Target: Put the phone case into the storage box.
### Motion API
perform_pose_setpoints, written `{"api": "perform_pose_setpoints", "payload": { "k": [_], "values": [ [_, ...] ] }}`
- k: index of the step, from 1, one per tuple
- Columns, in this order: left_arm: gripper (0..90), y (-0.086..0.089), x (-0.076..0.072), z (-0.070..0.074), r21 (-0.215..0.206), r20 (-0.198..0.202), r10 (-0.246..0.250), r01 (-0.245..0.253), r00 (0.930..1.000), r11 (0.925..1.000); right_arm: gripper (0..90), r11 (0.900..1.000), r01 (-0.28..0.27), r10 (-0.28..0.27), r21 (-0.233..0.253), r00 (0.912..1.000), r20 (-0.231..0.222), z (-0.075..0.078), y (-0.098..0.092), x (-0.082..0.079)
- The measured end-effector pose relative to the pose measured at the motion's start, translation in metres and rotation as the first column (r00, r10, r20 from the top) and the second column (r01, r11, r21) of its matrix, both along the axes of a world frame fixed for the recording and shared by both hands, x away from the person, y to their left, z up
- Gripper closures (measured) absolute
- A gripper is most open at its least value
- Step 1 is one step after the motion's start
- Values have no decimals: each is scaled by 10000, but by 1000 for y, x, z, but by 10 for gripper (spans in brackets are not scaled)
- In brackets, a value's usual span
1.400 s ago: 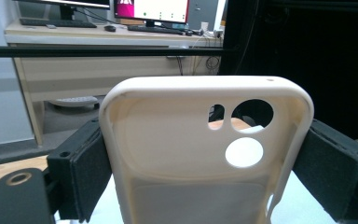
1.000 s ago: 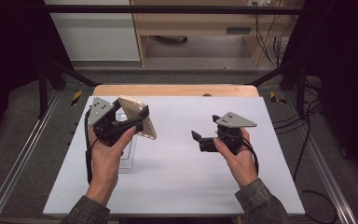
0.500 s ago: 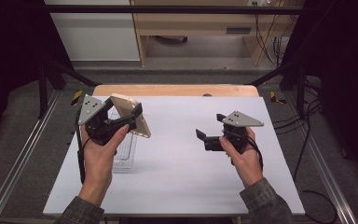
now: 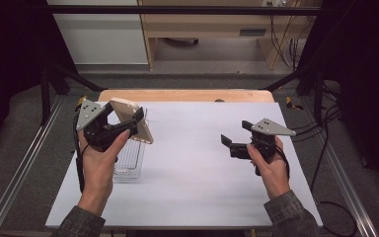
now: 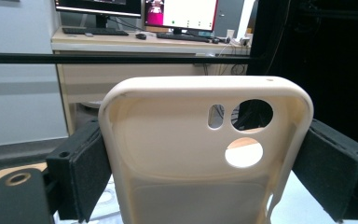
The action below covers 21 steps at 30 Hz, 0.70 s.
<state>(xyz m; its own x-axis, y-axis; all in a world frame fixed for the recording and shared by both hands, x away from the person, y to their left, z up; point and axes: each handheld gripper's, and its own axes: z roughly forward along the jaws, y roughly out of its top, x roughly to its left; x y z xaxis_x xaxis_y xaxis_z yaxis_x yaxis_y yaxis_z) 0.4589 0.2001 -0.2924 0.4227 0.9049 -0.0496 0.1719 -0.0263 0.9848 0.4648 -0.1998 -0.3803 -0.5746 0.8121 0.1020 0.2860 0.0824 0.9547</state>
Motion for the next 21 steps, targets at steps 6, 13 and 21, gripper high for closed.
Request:
{"api": "perform_pose_setpoints", "payload": {
  "k": [6,13,21],
  "values": [
    [110,8,3,0,95,-21,247,-247,9997,9996,117,9978,654,-656,98,9977,192,-12,-17,-2],
    [110,20,10,-3,-31,-196,530,-531,9984,9986,91,9957,920,-923,127,9953,287,-32,-37,-8],
    [110,23,19,-9,40,-233,726,-726,9971,9974,69,9928,1157,-1164,303,9930,224,-52,-55,-20]
  ]
}}
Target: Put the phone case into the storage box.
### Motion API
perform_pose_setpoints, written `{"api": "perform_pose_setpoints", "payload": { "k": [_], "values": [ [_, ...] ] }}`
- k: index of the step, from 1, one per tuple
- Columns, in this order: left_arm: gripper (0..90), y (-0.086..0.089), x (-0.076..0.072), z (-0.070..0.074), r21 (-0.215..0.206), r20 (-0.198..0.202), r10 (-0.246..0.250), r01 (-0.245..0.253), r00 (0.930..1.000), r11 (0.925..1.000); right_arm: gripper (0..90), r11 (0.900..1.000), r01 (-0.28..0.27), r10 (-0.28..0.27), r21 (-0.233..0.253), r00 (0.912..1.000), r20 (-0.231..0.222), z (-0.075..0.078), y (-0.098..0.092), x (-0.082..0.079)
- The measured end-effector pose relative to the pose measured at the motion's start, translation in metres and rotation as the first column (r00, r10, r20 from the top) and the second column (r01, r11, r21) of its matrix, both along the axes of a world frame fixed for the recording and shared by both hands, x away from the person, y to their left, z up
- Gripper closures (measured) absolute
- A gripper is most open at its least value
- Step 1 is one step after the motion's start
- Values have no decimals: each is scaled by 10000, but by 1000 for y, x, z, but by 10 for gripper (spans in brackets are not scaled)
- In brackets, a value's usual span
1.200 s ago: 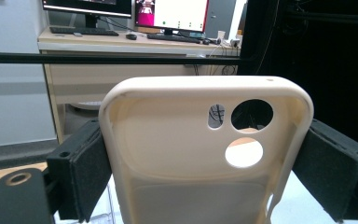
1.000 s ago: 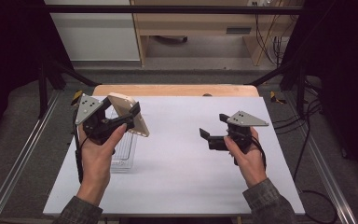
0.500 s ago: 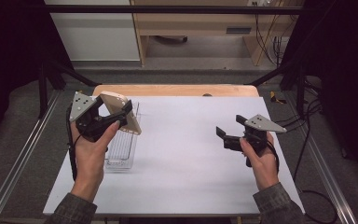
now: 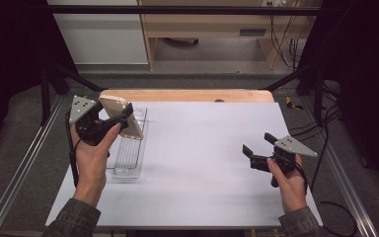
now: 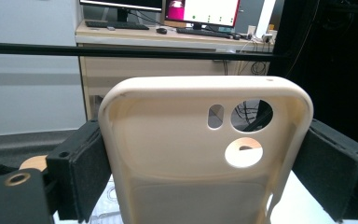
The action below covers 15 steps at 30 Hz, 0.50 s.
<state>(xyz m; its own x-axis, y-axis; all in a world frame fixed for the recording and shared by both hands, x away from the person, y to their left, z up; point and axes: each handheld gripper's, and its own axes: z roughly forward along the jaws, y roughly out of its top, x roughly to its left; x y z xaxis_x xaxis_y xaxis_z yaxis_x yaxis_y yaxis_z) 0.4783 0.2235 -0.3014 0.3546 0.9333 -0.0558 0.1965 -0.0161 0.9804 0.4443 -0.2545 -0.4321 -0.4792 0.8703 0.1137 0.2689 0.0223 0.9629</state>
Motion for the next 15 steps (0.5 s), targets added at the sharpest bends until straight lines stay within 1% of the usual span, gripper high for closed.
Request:
{"api": "perform_pose_setpoints", "payload": {
  "k": [4,7,9,13,15],
  "values": [
    [110,0,5,-4,26,-24,75,-75,10000,10000,64,9999,18,-18,153,10000,-17,-10,-6,-9],
    [110,-1,10,-7,8,-121,133,-133,9998,9999,62,9992,30,-26,399,10000,-94,-18,-10,-16],
    [110,-2,12,-9,55,-137,140,-139,9998,9999,60,9990,11,-4,440,9999,-160,-23,-11,-20],
    [110,-4,17,-11,208,-107,181,-179,9998,9996,56,9980,9,-4,625,10000,-72,-32,-13,-26],
    [110,-4,21,-12,175,-170,247,-244,9995,9995,55,9981,-41,43,622,10000,-35,-35,-12,-27]
  ]
}}
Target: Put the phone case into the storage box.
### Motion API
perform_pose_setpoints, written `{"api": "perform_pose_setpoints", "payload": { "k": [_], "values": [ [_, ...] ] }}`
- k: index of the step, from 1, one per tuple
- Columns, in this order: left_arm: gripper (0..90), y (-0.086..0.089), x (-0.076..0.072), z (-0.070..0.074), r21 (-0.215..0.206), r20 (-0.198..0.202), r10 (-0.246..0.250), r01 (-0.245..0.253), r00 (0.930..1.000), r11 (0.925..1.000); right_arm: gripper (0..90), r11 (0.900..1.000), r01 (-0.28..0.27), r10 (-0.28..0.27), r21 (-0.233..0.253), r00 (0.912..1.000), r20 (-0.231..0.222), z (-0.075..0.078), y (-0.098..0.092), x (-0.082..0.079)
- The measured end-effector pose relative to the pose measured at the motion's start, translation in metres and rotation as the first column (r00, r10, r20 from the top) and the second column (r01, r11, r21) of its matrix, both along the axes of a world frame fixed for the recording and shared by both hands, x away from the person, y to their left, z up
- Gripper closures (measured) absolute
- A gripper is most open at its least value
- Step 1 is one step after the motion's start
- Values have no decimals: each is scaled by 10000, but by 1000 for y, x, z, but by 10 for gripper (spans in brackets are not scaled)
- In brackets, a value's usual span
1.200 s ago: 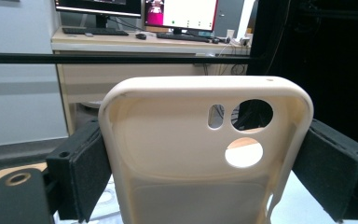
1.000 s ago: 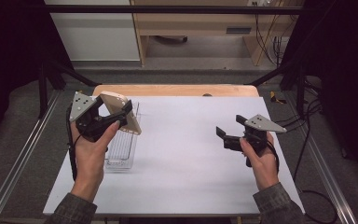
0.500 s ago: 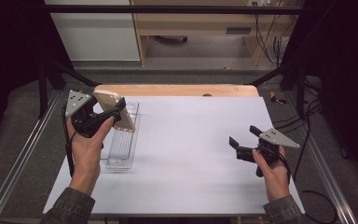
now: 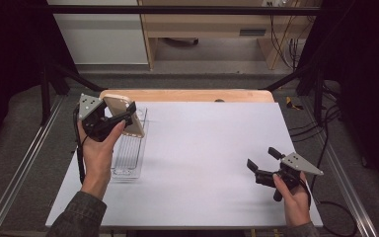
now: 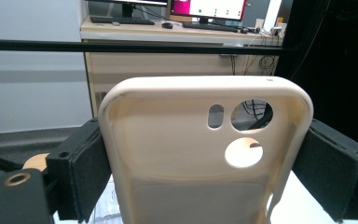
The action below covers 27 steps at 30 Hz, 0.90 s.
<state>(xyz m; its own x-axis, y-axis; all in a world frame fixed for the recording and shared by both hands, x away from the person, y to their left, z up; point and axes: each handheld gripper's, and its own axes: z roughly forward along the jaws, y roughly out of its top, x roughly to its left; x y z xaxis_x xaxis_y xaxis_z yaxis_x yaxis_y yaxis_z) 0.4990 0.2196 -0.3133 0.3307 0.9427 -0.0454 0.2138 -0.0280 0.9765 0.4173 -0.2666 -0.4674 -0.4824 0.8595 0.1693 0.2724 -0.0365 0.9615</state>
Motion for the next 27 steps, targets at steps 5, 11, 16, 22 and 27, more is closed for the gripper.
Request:
{"api": "perform_pose_setpoints", "payload": {
  "k": [5,11,16,22,27],
  "values": [
    [110,3,7,0,-4,-25,205,-205,9998,9998,54,9998,-147,144,151,9998,139,-7,4,-1],
    [110,4,8,-8,381,33,420,-421,9991,9984,54,9994,-165,155,298,9994,315,-13,4,-5],
    [110,7,15,-11,280,34,586,-586,9983,9979,53,9996,-155,149,225,9994,304,-16,4,-5],
    [110,8,30,-11,285,102,756,-759,9971,9967,52,9998,-207,209,-60,9989,411,-19,9,-7],
    [109,6,43,-13,205,108,730,-733,9973,9971,51,9996,-140,153,-240,9985,529,-19,9,-8]
  ]
}}
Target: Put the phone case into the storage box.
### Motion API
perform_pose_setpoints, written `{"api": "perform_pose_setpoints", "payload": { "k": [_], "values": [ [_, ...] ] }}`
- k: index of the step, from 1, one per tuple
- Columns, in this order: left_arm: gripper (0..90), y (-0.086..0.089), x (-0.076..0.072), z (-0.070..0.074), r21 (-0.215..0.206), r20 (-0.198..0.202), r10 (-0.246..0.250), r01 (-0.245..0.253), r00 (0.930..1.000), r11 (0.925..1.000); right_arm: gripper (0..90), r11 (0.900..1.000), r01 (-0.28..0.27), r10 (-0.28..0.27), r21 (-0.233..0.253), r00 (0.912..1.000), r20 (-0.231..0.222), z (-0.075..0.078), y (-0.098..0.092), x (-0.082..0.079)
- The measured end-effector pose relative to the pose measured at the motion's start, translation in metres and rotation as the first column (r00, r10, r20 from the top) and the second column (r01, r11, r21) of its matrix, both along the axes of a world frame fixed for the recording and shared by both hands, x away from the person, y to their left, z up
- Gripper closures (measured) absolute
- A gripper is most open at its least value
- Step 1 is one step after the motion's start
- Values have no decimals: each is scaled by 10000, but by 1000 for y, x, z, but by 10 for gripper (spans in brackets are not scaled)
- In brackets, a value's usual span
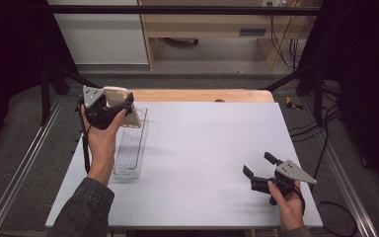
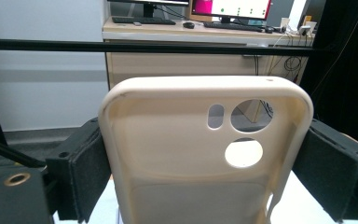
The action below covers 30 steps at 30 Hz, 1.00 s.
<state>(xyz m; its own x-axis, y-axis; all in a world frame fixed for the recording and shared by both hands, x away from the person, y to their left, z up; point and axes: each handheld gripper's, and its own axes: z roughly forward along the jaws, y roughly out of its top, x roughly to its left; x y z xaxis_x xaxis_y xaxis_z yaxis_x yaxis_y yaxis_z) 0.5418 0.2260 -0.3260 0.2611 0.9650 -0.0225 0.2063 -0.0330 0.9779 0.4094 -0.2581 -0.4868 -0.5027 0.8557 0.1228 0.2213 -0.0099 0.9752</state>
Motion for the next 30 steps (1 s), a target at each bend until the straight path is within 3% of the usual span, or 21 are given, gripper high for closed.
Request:
{"api": "perform_pose_setpoints", "payload": {
  "k": [11,19,30],
  "values": [
    [110,-5,18,-5,135,-41,27,-27,10000,9999,50,10000,65,-64,-40,9999,158,0,-1,-1],
    [110,0,28,-6,-42,-128,282,-283,9995,9996,49,9999,111,-111,-7,9997,202,1,-3,-1],
    [110,0,36,-7,-8,-161,312,-312,9994,9995,48,9999,118,-117,-59,9997,214,1,-3,-1]
  ]
}}
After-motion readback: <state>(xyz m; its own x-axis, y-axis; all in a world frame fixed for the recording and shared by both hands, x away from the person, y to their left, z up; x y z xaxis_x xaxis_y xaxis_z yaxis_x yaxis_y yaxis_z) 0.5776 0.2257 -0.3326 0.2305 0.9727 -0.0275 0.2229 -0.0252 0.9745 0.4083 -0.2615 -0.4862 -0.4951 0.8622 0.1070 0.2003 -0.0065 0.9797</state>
